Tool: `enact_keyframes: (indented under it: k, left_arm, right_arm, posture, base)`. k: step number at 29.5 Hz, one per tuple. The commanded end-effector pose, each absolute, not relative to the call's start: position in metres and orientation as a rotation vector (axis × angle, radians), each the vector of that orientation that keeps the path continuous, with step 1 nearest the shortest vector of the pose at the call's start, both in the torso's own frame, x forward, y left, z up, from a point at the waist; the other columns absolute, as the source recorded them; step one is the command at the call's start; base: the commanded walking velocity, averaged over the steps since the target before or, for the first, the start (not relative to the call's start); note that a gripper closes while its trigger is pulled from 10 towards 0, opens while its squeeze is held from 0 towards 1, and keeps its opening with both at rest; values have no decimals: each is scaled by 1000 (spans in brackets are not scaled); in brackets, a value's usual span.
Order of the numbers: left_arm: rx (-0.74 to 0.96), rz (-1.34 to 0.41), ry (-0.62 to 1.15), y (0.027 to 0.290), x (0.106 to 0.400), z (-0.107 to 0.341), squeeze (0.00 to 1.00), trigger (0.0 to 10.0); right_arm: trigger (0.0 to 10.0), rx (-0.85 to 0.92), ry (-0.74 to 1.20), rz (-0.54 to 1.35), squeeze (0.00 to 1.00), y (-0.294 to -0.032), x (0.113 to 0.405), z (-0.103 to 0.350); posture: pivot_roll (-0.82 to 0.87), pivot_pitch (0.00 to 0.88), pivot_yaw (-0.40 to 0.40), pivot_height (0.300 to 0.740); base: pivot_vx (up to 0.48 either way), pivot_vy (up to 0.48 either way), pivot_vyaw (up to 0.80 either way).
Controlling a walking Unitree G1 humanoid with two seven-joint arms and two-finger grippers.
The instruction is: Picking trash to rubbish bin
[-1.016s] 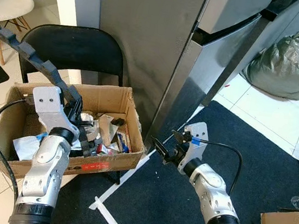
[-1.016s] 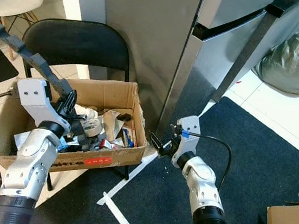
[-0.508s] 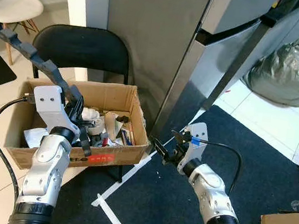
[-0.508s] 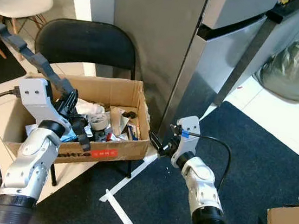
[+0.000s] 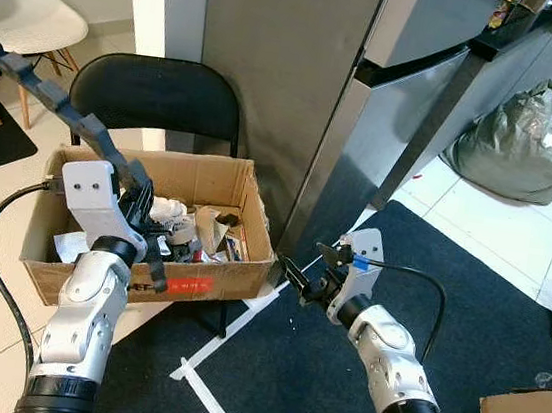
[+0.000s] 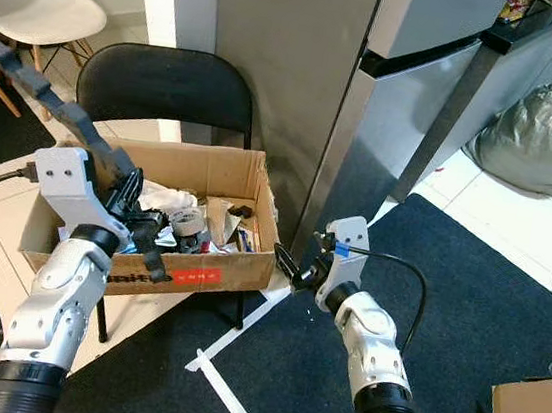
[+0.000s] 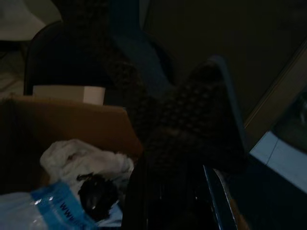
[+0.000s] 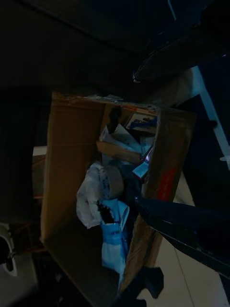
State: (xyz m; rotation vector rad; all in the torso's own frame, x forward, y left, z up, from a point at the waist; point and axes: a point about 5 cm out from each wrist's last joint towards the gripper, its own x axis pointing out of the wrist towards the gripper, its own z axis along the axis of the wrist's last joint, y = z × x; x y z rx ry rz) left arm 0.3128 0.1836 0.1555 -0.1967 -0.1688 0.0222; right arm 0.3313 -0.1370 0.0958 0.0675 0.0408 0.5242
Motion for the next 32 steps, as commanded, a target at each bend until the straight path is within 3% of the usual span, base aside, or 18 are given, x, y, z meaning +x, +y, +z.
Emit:
enact_keyframes:
  k: [1,5,9,20,32]
  left_arm:
    - [-137,55,-51,187,311,130,0,10000]
    - [-116,156,74,206,304,101,0,10000]
    - [-89,179,87,215,298,96,0,10000]
    - [-96,159,83,207,292,94,0,10000]
    - [-102,119,58,193,293,100,0,10000]
  right_arm:
    - [10000,-9,111,427,0,-149,332,82]
    - [10000,-66,263,131,0,-188,331,58]
    - [10000,-63,276,65,0,-204,328,57]
    - [10000,72,132,201,0,-175,335,75]
    - [10000,121,103,231,0,-172,334,78]
  posture:
    - [62,97,-73,740]
    - [59,96,-79,740]
    - [62,101,-80,740]
    - [58,105,-84,740]
    - [55,112,-84,740]
  base:
    - [0,0,0]
    - [0,0,0]
    - [0,0,0]
    - [0,0,0]
    - [0,0,0]
